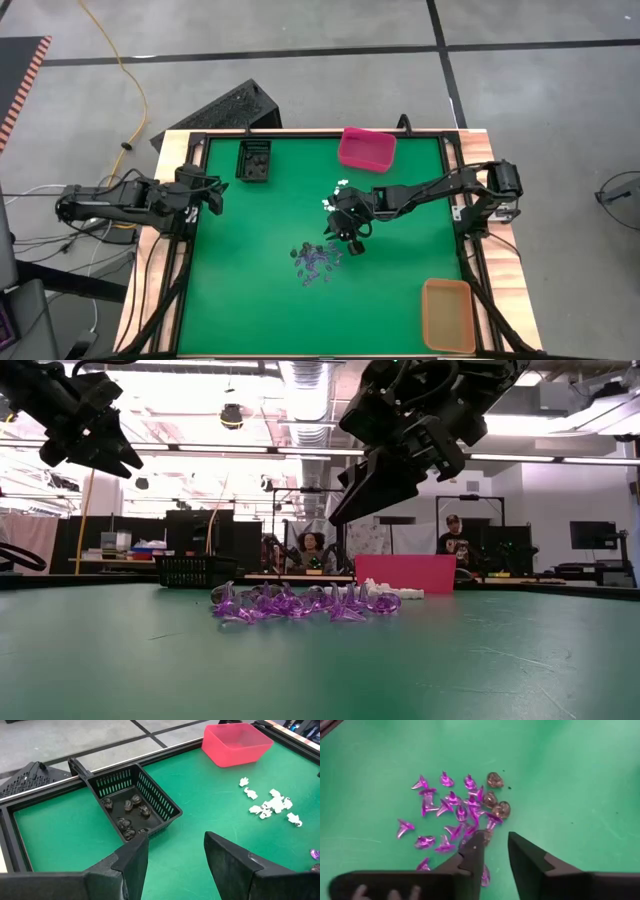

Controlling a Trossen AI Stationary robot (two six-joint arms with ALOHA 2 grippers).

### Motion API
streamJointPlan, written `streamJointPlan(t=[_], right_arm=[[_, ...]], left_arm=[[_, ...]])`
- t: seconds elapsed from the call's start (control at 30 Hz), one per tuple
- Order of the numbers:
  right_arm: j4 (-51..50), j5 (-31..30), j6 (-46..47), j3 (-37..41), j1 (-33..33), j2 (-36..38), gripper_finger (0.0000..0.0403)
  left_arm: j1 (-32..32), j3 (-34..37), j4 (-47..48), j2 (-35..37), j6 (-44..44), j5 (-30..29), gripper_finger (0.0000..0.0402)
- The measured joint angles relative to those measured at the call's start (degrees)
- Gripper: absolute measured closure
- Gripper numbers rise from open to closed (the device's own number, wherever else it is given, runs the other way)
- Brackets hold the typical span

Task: Sort Halloween decoration
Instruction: Put the brown skull toy into the black bin

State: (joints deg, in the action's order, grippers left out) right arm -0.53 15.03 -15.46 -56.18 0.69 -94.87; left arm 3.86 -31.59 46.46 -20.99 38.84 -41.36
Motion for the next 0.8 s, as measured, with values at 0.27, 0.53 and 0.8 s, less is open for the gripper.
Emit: streamJointPlan(t=[0.27,0.53,0.8], right_arm=[[5.86,-0.28,2.04,-0.81,-0.57,-5.46,0.0228],[6.27,1.2,4.91,-2.47,-0.76,-8.66,0.0235],[7.83,1.41,3.62,-2.53,-0.19,-10.15,0.0236]], left_arm=[[0.0,0.0,0.07,0.0,0.23,0.28,0.0219],[0.02,0.0,0.39,-0.4,0.08,1.53,0.0219],[0.02,0.0,0.41,-0.83,0.02,1.54,0.0219]])
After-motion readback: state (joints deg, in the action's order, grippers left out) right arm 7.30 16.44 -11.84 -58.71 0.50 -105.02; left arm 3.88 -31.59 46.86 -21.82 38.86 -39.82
